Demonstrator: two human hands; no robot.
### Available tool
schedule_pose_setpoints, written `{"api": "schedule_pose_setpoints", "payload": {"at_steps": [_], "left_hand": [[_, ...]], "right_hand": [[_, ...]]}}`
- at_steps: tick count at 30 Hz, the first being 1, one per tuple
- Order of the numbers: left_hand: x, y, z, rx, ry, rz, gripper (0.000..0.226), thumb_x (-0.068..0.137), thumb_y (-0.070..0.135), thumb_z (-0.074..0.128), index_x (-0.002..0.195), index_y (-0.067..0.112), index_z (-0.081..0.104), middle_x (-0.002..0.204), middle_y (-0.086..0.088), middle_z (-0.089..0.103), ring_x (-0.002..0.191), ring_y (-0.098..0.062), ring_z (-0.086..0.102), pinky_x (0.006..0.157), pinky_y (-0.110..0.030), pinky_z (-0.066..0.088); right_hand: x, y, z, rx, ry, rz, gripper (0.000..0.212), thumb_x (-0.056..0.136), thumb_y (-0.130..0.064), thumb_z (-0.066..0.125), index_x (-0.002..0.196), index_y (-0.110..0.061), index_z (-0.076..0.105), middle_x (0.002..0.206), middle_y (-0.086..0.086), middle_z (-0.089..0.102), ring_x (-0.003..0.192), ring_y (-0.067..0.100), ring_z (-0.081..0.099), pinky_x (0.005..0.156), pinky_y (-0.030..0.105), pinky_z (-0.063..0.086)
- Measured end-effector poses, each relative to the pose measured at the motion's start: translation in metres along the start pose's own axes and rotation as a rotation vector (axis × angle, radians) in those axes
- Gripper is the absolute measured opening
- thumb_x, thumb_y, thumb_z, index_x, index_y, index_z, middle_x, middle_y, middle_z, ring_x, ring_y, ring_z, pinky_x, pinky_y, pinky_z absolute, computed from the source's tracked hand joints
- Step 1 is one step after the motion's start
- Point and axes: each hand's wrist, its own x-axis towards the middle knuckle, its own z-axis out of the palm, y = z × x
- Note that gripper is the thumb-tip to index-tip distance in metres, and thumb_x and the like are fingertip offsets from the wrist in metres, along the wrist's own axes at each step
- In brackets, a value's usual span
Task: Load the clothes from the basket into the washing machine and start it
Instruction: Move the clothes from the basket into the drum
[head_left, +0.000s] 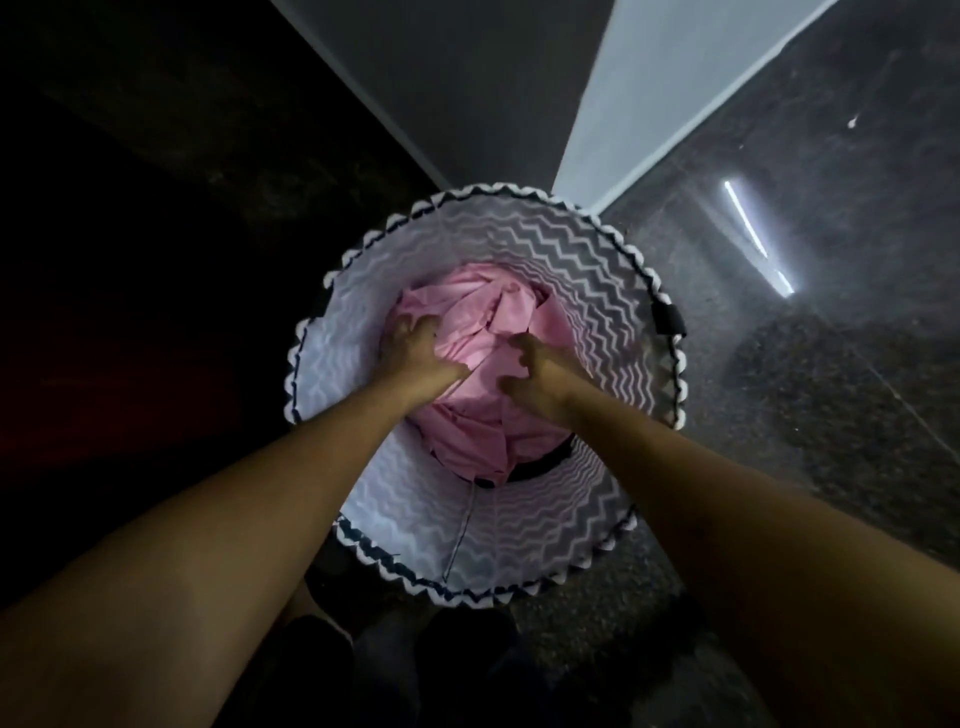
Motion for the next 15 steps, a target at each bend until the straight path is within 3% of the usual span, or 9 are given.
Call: {"api": "schedule_pose_setpoints", "payload": {"at_steps": [4, 7, 9, 12, 15], "left_hand": [[0.055, -0.039, 0.032, -0.168, 0.175, -0.113, 0.06, 0.058, 0.029, 0.062, 0.116, 0.016, 0.06, 0.119, -0.013, 0.063, 0.112, -0.033, 0.062, 0.095, -0.037, 0.054], [0.047, -0.029, 0.035, -0.427, 0.27, -0.159, 0.078, 0.066, 0.019, 0.072, 0.139, 0.013, 0.044, 0.128, -0.005, 0.056, 0.111, -0.023, 0.062, 0.098, -0.032, 0.053], [0.04, -0.02, 0.034, -0.593, 0.281, -0.219, 0.092, 0.069, 0.015, 0.081, 0.148, 0.012, 0.033, 0.137, -0.009, 0.056, 0.119, -0.023, 0.061, 0.101, -0.034, 0.052], [0.035, -0.023, 0.027, -0.669, 0.154, -0.307, 0.074, 0.071, 0.025, 0.084, 0.138, 0.009, 0.055, 0.127, -0.01, 0.067, 0.115, -0.026, 0.066, 0.097, -0.039, 0.055], [0.018, -0.013, 0.015, -0.573, 0.044, -0.239, 0.057, 0.072, 0.052, 0.072, 0.112, 0.011, 0.073, 0.1, -0.007, 0.076, 0.094, -0.026, 0.072, 0.087, -0.038, 0.058]], "right_hand": [[0.028, 0.004, 0.02, 0.272, 0.029, 0.101, 0.076, 0.083, -0.035, 0.071, 0.15, -0.028, 0.036, 0.127, 0.008, 0.057, 0.116, 0.033, 0.06, 0.095, 0.049, 0.054], [0.038, 0.01, 0.035, 0.398, 0.04, 0.098, 0.091, 0.065, -0.04, 0.074, 0.147, -0.029, 0.037, 0.123, 0.005, 0.057, 0.113, 0.032, 0.061, 0.093, 0.051, 0.055], [0.039, 0.014, 0.041, 0.342, 0.0, 0.081, 0.102, 0.062, -0.038, 0.08, 0.15, -0.026, 0.03, 0.128, 0.008, 0.058, 0.118, 0.03, 0.059, 0.099, 0.048, 0.052], [0.032, 0.016, 0.046, 0.183, -0.077, 0.011, 0.134, 0.054, -0.049, 0.088, 0.16, -0.028, 0.008, 0.148, 0.008, 0.046, 0.133, 0.027, 0.049, 0.104, 0.039, 0.047], [0.016, 0.011, 0.046, 0.068, -0.093, -0.008, 0.142, 0.059, -0.05, 0.091, 0.161, -0.028, -0.006, 0.159, 0.008, 0.024, 0.135, 0.03, 0.044, 0.099, 0.033, 0.044]]}}
